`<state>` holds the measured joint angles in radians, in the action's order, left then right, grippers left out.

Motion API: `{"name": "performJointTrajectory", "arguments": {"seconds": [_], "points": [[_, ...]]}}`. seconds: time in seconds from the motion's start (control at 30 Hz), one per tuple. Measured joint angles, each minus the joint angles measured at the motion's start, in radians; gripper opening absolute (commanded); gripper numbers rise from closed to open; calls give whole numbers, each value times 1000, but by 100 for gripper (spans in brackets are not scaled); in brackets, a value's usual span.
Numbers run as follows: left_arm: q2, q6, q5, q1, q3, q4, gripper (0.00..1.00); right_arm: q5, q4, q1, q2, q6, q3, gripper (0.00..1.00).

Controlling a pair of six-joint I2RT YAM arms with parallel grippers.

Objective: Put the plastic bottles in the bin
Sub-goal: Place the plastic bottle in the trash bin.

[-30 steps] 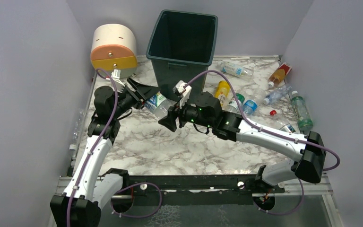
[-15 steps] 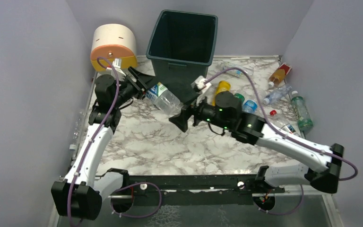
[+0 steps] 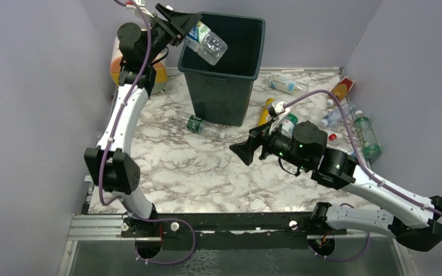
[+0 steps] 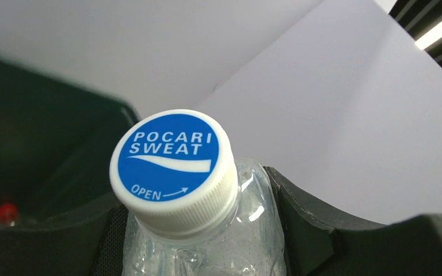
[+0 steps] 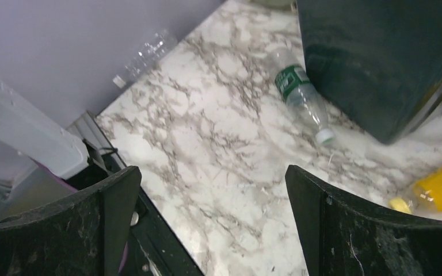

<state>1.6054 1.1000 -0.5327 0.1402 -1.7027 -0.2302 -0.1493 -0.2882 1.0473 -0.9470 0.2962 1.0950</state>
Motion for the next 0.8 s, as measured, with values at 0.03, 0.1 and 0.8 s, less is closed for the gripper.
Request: {"name": "performJointTrajectory", "arguments": {"seconds": [0.03,0.1,0.8], "points": [[61,-1,6,2,-63,-25,61,0,-8,0,-3,10,-14,99],[164,-4,19,7,-156,-74,68,0,-24,0,-11,25,-34,99],[490,-146,-92,51,-526,-120,99,-51,-42,0,-224,10,-45,99]]}}
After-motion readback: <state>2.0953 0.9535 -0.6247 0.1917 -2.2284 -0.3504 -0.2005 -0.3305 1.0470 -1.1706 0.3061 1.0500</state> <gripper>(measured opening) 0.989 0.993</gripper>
